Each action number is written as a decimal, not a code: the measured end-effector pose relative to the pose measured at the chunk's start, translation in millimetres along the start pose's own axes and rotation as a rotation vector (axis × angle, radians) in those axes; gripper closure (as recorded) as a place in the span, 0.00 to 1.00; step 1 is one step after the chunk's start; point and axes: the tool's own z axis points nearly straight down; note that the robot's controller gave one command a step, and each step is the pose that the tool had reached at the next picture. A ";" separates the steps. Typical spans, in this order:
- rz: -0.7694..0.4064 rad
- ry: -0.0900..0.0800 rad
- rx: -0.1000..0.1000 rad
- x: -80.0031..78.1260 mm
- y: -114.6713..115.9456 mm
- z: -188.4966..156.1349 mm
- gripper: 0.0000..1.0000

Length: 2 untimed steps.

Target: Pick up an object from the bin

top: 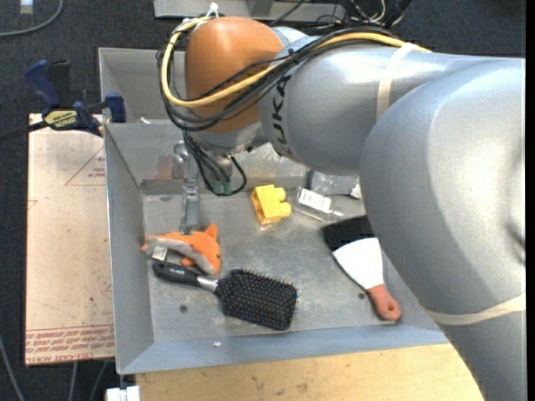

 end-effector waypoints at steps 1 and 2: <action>0.003 -0.007 -0.001 -1.8 -0.8 -5.4 0.00; 0.005 -0.009 -0.003 47.8 -1.9 45.9 0.00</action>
Offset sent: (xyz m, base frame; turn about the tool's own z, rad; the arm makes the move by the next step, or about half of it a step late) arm -0.0809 -0.0028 -0.0798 0.0081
